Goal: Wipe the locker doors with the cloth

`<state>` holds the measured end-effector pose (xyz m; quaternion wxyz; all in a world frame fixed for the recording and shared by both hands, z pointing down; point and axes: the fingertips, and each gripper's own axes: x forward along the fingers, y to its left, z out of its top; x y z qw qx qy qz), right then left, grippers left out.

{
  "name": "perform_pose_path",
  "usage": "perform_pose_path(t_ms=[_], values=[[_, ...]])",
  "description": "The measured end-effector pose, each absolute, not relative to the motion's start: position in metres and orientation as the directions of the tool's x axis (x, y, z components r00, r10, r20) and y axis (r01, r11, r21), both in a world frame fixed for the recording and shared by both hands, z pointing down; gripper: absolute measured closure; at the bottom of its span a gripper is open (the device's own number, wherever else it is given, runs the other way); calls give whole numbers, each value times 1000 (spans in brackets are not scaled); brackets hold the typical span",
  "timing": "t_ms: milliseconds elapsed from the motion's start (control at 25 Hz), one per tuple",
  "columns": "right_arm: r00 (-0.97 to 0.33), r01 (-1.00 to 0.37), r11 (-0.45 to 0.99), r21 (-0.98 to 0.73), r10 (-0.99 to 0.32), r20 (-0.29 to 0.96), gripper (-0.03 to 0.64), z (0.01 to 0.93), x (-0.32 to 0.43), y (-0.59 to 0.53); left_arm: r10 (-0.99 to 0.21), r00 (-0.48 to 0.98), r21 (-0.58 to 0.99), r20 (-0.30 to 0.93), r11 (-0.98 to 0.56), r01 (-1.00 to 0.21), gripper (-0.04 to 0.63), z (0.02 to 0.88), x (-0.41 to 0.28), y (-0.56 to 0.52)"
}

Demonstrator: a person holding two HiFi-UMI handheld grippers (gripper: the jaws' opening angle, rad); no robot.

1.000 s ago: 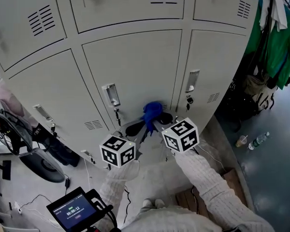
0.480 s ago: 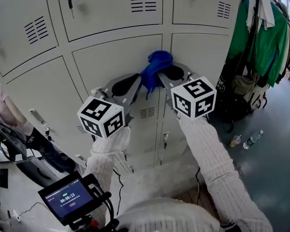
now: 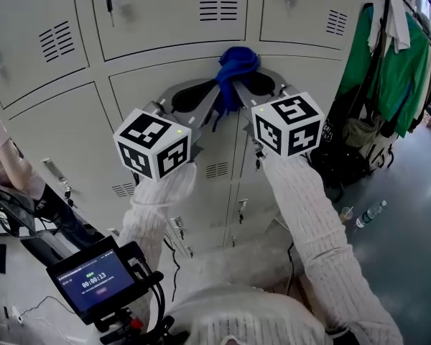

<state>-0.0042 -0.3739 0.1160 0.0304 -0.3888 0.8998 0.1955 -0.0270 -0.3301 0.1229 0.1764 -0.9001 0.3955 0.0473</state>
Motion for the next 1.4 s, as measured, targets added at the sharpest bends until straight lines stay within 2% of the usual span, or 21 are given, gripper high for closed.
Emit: perform_pose_path(t_ms=[360, 720, 1040, 1400], values=[[-709, -702, 636, 320, -664, -236, 566, 118, -5, -374, -697, 680, -253, -226, -632, -732, 595, 133, -33, -339], [-718, -696, 670, 258, -657, -232, 568, 157, -10, -371, -716, 678, -224, -169, -642, -733, 595, 171, -34, -337], [-734, -678, 710, 192, -666, -129, 568, 224, -18, -372, -735, 673, -157, -81, -657, -737, 594, 224, -36, -340], [-739, -671, 735, 104, -673, -15, 568, 303, -18, -376, -731, 683, -13, 17, -683, -730, 595, 299, -30, -344]])
